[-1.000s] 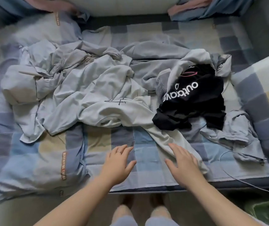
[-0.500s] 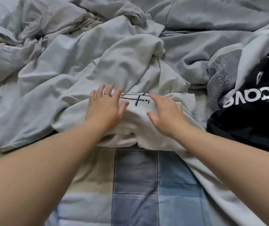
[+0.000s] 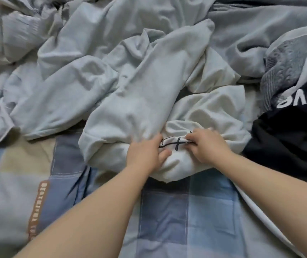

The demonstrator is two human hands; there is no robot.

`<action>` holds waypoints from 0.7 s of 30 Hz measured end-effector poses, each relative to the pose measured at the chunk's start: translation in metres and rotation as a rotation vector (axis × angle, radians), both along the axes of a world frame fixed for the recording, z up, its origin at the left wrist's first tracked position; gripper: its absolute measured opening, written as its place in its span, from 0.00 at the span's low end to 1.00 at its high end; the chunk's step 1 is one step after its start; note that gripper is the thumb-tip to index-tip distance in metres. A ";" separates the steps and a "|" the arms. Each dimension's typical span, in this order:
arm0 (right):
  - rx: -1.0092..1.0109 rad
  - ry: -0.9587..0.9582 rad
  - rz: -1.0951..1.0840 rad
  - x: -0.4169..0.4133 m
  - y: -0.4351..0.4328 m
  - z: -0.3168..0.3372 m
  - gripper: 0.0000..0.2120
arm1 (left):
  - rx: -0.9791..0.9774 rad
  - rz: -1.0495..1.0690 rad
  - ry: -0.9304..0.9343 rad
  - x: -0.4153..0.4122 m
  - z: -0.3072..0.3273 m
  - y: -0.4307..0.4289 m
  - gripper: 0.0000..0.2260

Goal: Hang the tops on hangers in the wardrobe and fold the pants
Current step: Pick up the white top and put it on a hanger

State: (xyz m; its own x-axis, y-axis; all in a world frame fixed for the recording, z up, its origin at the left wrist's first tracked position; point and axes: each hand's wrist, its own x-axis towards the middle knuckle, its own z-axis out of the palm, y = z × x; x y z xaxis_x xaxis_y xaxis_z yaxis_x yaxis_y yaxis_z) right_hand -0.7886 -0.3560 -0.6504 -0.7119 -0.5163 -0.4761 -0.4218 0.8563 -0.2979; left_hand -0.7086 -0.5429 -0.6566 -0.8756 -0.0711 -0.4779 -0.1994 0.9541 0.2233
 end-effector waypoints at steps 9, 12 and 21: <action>0.065 -0.343 0.039 0.118 0.055 0.031 0.13 | 0.168 0.102 -0.447 0.114 0.035 0.051 0.19; -0.063 -0.164 -0.105 0.094 0.056 0.032 0.14 | 0.123 0.115 -0.207 0.083 0.038 0.046 0.19; 0.096 0.185 -0.129 -0.038 0.006 -0.022 0.45 | -0.052 -0.009 0.110 -0.042 -0.017 0.029 0.28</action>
